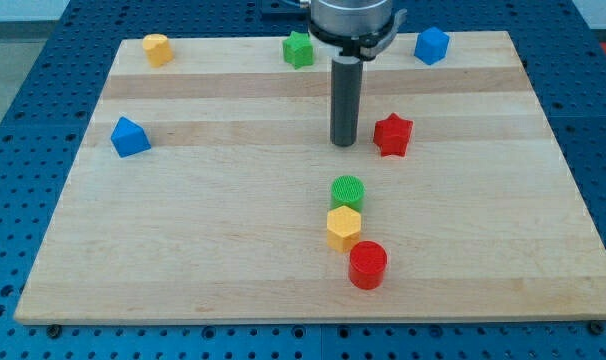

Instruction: Move the red star vertically below the blue cube

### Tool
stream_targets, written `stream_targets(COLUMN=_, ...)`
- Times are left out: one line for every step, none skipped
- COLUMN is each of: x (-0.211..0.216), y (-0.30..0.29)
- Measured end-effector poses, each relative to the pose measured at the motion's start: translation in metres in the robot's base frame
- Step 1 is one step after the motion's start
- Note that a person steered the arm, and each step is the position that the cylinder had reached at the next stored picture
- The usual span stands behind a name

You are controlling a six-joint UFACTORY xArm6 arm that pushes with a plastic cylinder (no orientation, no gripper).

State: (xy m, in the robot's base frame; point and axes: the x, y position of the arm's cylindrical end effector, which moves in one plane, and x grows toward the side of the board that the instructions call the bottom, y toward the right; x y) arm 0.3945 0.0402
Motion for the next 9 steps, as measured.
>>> stream_targets(x=-0.005, y=0.051)
stream_targets(x=-0.005, y=0.067)
stream_targets(x=0.003, y=0.023)
stream_targets(x=0.044, y=0.013)
stream_targets(x=0.051, y=0.056)
stream_targets(x=0.038, y=0.105)
stream_targets(x=0.041, y=0.115)
stream_targets(x=0.057, y=0.057)
stream_targets(x=0.050, y=-0.029)
